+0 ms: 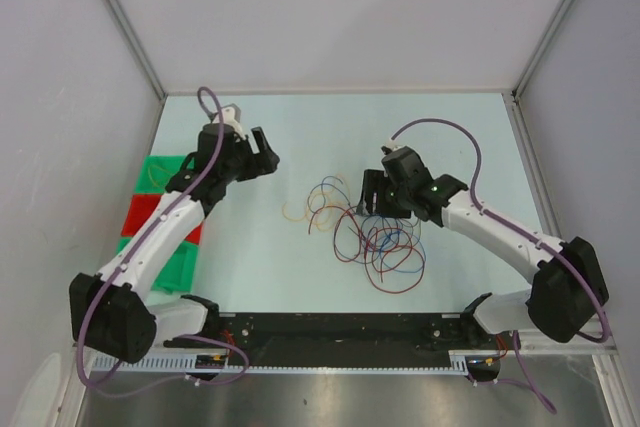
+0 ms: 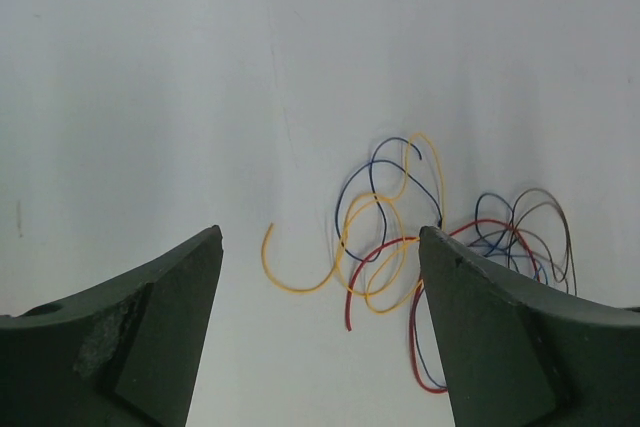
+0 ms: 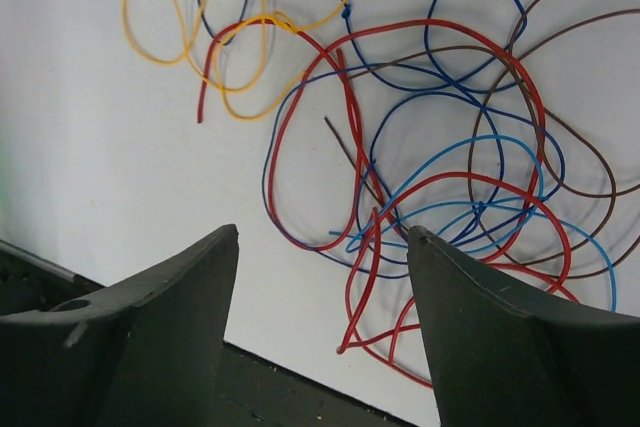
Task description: Untangle the cables
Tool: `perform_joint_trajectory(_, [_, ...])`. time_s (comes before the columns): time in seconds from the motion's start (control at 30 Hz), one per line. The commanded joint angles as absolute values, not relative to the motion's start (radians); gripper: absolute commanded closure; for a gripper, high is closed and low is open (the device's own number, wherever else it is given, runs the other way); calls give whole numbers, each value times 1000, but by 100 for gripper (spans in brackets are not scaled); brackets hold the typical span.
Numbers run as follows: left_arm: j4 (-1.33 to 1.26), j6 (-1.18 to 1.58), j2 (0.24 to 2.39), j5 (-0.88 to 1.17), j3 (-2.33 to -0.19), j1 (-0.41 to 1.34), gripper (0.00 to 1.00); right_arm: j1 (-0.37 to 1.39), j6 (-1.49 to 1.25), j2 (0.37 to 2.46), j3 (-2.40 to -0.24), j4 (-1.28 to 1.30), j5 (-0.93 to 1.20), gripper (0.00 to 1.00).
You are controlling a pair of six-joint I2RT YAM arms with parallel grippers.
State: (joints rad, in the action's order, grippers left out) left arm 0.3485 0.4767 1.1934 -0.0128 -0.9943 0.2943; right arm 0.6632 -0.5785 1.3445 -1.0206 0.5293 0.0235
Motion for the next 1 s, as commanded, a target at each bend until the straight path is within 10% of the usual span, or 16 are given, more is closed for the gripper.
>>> perform_joint_trajectory(0.0, [264,407,1282,9,-1011,377,16,654,-552,1384,-994,442,-58,26])
perform_joint_trajectory(0.97, [196,324,1744,-150,-1111,606,37,577,-417,1365,-735,52,87,31])
